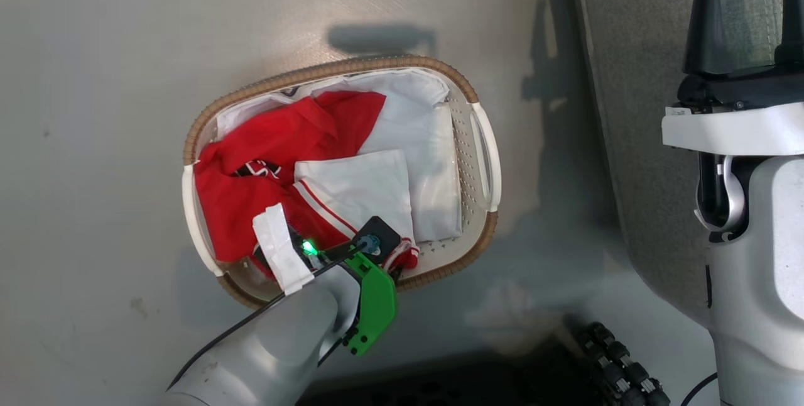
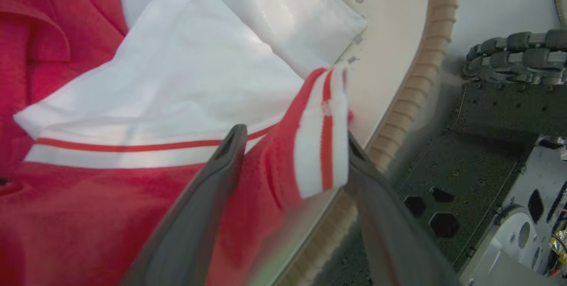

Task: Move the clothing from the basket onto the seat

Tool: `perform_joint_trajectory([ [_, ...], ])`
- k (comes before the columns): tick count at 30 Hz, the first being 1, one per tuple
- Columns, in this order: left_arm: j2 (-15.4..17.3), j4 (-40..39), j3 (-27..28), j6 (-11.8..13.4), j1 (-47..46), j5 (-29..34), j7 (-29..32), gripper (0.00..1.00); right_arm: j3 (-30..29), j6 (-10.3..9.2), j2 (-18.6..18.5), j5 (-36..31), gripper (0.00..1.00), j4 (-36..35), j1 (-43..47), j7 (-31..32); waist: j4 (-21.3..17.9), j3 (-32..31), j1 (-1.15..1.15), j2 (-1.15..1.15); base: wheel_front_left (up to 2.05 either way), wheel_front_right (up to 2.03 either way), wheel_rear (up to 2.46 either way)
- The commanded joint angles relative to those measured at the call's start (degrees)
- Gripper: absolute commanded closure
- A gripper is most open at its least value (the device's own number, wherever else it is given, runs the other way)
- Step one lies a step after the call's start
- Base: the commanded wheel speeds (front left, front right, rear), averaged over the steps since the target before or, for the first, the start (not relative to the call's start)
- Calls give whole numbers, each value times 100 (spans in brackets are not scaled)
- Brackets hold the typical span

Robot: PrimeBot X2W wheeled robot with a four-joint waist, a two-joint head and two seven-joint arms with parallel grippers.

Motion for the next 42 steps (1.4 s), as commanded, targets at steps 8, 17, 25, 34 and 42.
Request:
perform_joint_trajectory([
  [8,29,372,-80,-11,-181,-122,273,3,91,-8,-16,155,0,-33,-108,-1,-250,291,-1,0,0,0,0],
  [17,31,459,-96,-11,-299,-198,31,100,47,-8,-16,193,0,54,-85,-1,-274,131,-1,0,0,0,0],
  [25,31,508,-100,-12,-362,-315,-386,100,44,-8,-16,160,0,155,9,-1,-192,-246,-1,0,0,0,0],
  [34,29,578,-45,-12,-378,-567,-985,100,77,-8,-16,-10,0,328,291,-1,-14,-1091,-1,0,0,0,0],
  [42,101,404,161,-12,-317,-871,-1385,100,116,-8,-19,-172,0,586,761,-1,192,-2126,-1,0,0,0,0],
])
